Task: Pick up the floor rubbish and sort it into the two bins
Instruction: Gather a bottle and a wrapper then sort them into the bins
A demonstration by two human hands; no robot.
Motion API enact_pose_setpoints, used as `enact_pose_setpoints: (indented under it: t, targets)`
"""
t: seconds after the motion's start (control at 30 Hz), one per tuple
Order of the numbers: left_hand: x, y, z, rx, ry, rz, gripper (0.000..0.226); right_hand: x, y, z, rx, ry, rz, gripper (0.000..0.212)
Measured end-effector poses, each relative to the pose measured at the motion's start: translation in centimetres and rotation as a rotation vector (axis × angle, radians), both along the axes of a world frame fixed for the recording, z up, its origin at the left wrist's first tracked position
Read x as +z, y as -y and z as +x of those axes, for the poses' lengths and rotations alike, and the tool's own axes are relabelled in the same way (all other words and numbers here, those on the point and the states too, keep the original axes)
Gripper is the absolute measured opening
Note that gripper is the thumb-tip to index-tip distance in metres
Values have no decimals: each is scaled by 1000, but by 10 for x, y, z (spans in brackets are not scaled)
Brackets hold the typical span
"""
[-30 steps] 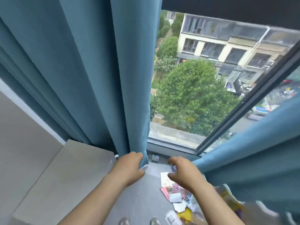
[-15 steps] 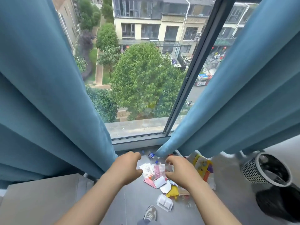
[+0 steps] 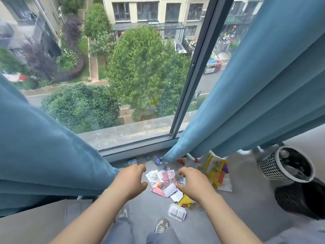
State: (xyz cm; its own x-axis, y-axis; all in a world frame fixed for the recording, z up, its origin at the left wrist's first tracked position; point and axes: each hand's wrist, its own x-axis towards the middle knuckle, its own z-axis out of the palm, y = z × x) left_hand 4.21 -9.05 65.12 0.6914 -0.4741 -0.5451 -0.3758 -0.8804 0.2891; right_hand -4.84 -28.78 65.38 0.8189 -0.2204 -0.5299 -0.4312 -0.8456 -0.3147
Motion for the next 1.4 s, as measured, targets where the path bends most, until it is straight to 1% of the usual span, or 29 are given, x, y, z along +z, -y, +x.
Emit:
enact_pose_setpoints:
  t: [0.17, 0.33, 0.47, 0.57, 0.67, 0.8, 0.9, 1.0, 1.1, 1.23, 1.3, 1.4]
  targets:
    - [-68, 5, 29, -48, -26, 46, 38, -65, 2, 21, -44, -26, -18, 39]
    - [-156, 10, 57, -81, -53, 71, 38, -151, 5, 45, -67, -71, -22, 32]
    - [-239, 18, 80, -109, -42, 79, 39, -236, 11, 69, -77, -84, -20, 35]
    - [-309, 22, 94, -116, -41, 87, 38, -306, 15, 88, -96, -65, -33, 34]
    - [-380, 26, 113, -126, -31, 92, 36, -377, 18, 105, -88, -70, -36, 38]
    - [-470, 36, 142, -142, -3, 88, 33, -470, 25, 127, -76, -60, -53, 39]
    - [-531, 42, 158, -185, 57, 76, 29, -532, 33, 137, -71, -40, -80, 39]
    - [-576, 47, 168, -234, 93, 63, 33, -580, 45, 139, -64, -16, -107, 40]
    - [-609, 54, 171, -278, 127, 35, 36, -615, 56, 137, -53, 21, -127, 41]
    - [-634, 57, 160, -281, 107, -46, 44, -644, 59, 122, -38, 26, -121, 46]
    - [-647, 55, 150, -295, 109, -65, 46, -657, 60, 112, -38, 24, -101, 49]
    - [-666, 52, 136, -319, 116, -90, 47, -672, 65, 95, -73, 47, -124, 53]
